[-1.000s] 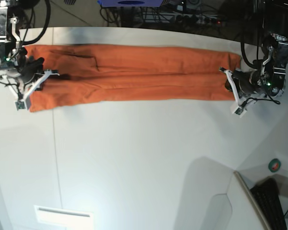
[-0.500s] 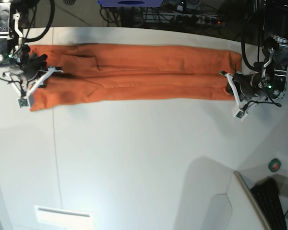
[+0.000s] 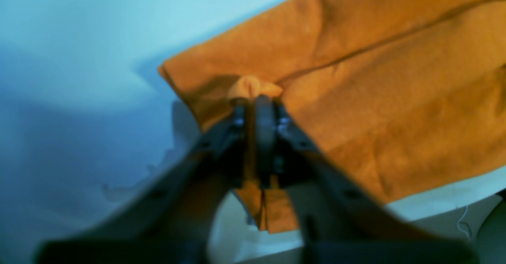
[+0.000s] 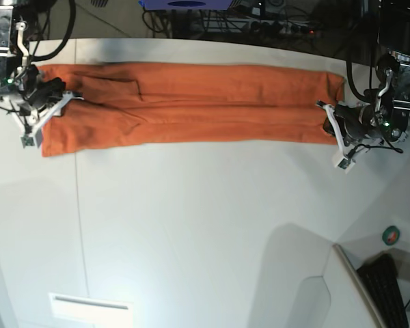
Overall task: Layout the t-shirt on the table in an organized manner, then fold the t-shirt properly
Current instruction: 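Lower the folded hem onto the shirt and release both grippers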
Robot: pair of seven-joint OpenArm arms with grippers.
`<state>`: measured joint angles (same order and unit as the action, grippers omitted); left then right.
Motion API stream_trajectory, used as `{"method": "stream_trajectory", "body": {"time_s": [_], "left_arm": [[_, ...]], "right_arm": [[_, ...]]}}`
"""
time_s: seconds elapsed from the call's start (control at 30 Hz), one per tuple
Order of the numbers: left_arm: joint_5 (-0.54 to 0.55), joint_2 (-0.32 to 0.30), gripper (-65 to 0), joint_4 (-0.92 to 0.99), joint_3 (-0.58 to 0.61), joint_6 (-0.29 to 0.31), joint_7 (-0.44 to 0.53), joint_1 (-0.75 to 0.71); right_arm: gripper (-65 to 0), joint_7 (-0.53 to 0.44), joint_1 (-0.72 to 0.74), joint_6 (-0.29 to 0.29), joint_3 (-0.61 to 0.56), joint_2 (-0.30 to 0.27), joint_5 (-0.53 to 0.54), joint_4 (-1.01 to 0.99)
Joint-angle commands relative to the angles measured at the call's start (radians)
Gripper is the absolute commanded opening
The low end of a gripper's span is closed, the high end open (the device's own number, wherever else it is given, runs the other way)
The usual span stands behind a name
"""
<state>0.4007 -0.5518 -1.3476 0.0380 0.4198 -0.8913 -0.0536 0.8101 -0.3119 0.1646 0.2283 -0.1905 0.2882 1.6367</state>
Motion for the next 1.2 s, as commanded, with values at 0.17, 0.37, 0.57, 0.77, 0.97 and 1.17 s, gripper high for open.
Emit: {"method": "stream_trajectory", "body": {"time_s": [0.17,0.37,0.57,0.77,0.97,1.17], "left_arm": [[0.01,-0.043,-22.1,-0.174,-0.014,0.0,-0.015,-0.027],[0.007,0.035,-22.7,-0.369,-0.223,0.0,-0.096,-0.116],[0.002,0.161,-65.0,-0.252,-0.269,0.0,-0.075,-0.133],[0.002,0.189,-65.0,-0.099,-0.267,-0.003,0.13,-0.16],[-0.009,0.192,-65.0,0.075,-0.254,-0.005,0.212,-0.142],[-0.128,0.236,-65.0,0.171,-0.198,-0.005,0.265,-0.07]], "right_arm": [[-38.9,-0.015,0.007,-0.003,0.035,-0.011,0.01,0.099],[-41.3,-0.021,0.041,0.003,0.046,-0.017,0.009,0.113],[-65.0,-0.021,0.09,0.005,0.041,-0.008,0.01,0.04],[-65.0,-0.019,0.132,0.005,0.038,0.012,0.009,-0.068],[-65.0,-0.038,0.147,0.005,0.038,0.033,0.009,-0.232],[-65.0,-0.128,0.216,0.005,0.038,0.026,0.007,-0.392]]}}
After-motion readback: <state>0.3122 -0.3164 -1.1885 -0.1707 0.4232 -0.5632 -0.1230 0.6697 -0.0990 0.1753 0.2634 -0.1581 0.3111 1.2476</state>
